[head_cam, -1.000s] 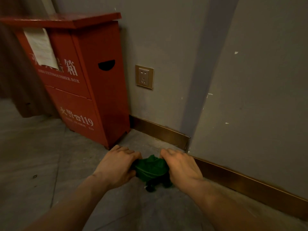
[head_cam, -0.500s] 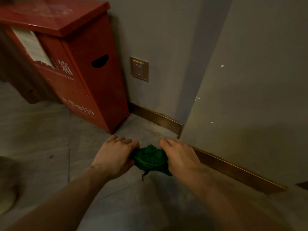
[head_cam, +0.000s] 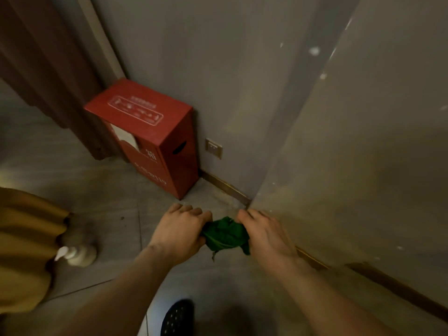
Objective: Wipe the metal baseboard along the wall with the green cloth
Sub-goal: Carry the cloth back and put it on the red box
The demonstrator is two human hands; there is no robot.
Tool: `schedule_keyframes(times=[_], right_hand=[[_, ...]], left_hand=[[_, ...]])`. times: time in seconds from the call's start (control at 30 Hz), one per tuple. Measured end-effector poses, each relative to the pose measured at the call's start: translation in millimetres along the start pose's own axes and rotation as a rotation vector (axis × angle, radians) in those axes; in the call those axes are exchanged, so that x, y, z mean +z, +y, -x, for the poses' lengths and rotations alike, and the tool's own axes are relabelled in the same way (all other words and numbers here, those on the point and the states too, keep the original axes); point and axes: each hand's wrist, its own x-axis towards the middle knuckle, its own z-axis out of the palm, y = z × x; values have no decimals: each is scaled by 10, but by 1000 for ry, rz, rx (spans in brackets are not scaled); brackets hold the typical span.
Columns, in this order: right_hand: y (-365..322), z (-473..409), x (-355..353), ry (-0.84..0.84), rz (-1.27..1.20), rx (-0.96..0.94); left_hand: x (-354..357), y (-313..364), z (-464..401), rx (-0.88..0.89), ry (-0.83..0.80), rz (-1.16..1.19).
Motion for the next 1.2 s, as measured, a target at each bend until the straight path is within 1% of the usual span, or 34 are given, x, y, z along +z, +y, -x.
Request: schedule_keyframes(times=[0.17, 0.3, 0.47, 0.6, 0.77, 0.9, 1.03, 1.2], right_hand=[[-313, 262, -1249, 36, 2, -30], [-516, 526, -2131, 109, 42, -93], [-662, 834, -3036, 223, 57, -127], [-811, 936, -3576, 290, 38, -162], [-1086, 909, -4028, 382, 7, -226], [-1311, 788, -4220, 408, 4, -271], [-1564, 577, -4310, 412, 26, -306], [-1976, 210, -4367, 428, 28, -309]], left_hand=[[-1211, 410, 285, -57, 55, 13], [-2072, 813, 539, -136, 143, -24], [-2929, 1294, 811, -219, 258, -22], [-3497, 1509, 1002, -278, 342, -40], [-4024, 1461, 1157, -322, 430, -59], [-4263, 1309, 1228, -345, 484, -59], [-4392, 1012, 1297, -347, 511, -69], [-4517, 478, 1321, -337, 554, -68]])
